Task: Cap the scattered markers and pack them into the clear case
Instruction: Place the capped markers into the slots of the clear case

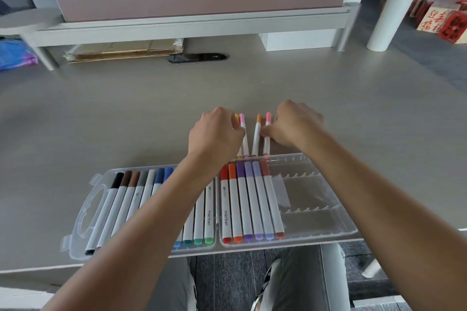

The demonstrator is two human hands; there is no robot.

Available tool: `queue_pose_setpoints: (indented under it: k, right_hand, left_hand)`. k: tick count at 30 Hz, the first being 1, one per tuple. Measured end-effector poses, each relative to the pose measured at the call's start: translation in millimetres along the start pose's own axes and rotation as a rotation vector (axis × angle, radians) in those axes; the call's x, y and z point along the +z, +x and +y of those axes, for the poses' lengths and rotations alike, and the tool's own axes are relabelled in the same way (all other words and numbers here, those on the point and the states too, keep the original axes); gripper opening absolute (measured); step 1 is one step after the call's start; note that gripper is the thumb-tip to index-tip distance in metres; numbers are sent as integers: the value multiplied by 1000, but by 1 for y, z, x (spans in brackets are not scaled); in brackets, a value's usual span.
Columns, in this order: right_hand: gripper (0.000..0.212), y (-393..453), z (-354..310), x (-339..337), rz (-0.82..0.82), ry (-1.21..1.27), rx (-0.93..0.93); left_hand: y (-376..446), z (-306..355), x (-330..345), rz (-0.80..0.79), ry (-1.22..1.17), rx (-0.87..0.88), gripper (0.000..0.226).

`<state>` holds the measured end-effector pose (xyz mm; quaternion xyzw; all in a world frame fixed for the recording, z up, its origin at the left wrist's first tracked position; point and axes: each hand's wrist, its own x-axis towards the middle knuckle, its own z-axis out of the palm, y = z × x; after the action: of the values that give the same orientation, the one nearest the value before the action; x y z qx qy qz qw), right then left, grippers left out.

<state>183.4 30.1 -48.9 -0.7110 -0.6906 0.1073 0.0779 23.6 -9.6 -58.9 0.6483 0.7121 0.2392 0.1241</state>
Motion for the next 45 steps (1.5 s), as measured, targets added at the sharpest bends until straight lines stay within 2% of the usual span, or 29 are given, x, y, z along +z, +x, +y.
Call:
queue_pose_setpoints:
  k: [5,10,18,23,25,30,34,40,45]
  right_hand:
    - [45,-1,-2,0,6,-26,-13]
    - [55,2,13,0,2,156,15]
    - [44,-13,43,-10,96,429,-2]
    - [42,-36,51,-16,66,561,-52]
    - [40,-48,52,-17,49,589,-69]
    - [37,-83,55,-21,-28,509,-106]
    - [47,-105,56,-17,-162,417,-134]
    - [39,-121,44,-8,-208,327,-108]
    - [32,-124,32,-9,-229,268,-103]
  left_hand:
    - [5,4,9,-13,110,4,13]
    - [10,8,14,-9,175,15,15]
    - [18,23,20,-78,241,37,23]
    - [22,32,23,-101,308,39,23]
    - [22,34,23,-101,293,27,31]
    - [18,35,13,-69,62,-72,41]
    - [-5,33,-2,-83,-212,-106,46]
    - [-63,24,-18,-194,-545,-148,32]
    - [-98,13,-33,-200,-670,-150,21]
